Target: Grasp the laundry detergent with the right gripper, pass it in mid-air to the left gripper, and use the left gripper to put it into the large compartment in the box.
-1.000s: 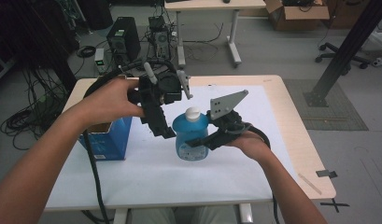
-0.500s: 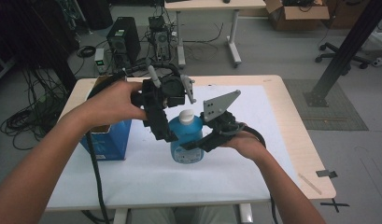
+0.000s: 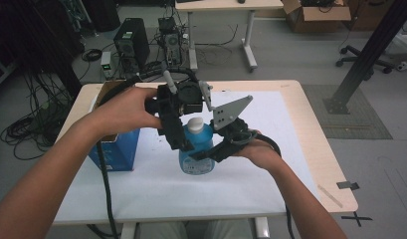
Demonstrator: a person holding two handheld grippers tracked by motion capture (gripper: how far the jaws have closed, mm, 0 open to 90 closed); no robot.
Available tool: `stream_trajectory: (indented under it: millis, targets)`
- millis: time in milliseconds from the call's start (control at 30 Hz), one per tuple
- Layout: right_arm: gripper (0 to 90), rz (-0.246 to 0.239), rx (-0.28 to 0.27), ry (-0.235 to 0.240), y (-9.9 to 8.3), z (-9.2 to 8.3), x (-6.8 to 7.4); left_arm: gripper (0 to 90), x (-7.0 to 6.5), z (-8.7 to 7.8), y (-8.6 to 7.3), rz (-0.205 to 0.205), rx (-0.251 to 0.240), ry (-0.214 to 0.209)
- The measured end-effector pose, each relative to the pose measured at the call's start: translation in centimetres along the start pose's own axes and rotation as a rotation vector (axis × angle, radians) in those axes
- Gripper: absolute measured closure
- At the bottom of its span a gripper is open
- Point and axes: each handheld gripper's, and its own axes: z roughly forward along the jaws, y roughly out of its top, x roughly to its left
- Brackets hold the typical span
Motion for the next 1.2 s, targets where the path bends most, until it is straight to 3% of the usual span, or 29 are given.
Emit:
stream_trajectory:
  millis: [1000, 1200]
  targets:
    - [43.7, -0.002, -0.003, -0.013, 0.4, -0.1, 0.1, 9.1, 0.5, 2.3, 0.6, 0.003, 0.021, -0.028]
    - [43.6, 0.0, -0.005, -0.013, 0.4, -0.1, 0.0, 14.1, 0.6, 2.4, 0.7, 0.004, 0.024, -0.04]
